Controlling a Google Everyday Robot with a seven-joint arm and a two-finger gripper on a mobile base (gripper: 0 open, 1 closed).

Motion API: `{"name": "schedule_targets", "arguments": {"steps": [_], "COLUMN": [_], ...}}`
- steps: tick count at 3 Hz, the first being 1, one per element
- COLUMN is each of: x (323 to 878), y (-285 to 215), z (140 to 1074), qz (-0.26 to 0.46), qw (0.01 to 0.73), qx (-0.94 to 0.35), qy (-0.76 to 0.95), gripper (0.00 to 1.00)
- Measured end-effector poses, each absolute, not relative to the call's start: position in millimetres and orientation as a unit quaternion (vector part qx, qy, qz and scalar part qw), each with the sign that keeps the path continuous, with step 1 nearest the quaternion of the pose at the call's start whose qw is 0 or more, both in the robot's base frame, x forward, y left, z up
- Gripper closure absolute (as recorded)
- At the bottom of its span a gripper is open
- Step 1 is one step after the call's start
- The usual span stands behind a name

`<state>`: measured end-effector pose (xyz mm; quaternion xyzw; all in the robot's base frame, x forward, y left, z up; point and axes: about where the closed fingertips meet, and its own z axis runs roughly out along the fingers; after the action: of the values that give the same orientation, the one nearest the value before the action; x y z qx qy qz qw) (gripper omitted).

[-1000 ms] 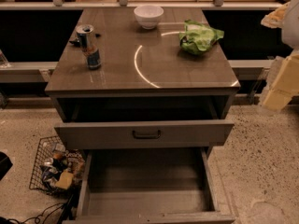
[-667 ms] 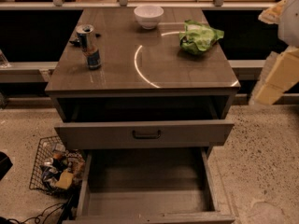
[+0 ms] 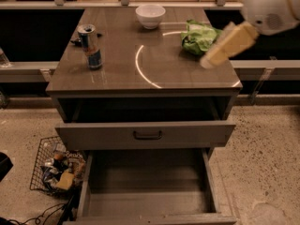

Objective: Place redbull can into middle drawer

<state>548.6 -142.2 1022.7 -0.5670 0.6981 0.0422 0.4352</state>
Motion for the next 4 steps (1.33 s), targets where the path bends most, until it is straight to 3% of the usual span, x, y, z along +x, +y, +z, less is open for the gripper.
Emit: {"name": "schedule_targets", "arguments": {"steps": [2, 3, 4], "x": [624, 624, 634], "y": [-74, -74, -29], "z": [1065, 1065, 1027], "qz": [0.150, 0.150, 0.203], "qw": [0.594, 0.594, 0.577], "qx": [-0.511, -0.511, -0.515], "qy": [0.603, 0.603, 0.601], "gripper": [0.00, 0.00, 0.00]}}
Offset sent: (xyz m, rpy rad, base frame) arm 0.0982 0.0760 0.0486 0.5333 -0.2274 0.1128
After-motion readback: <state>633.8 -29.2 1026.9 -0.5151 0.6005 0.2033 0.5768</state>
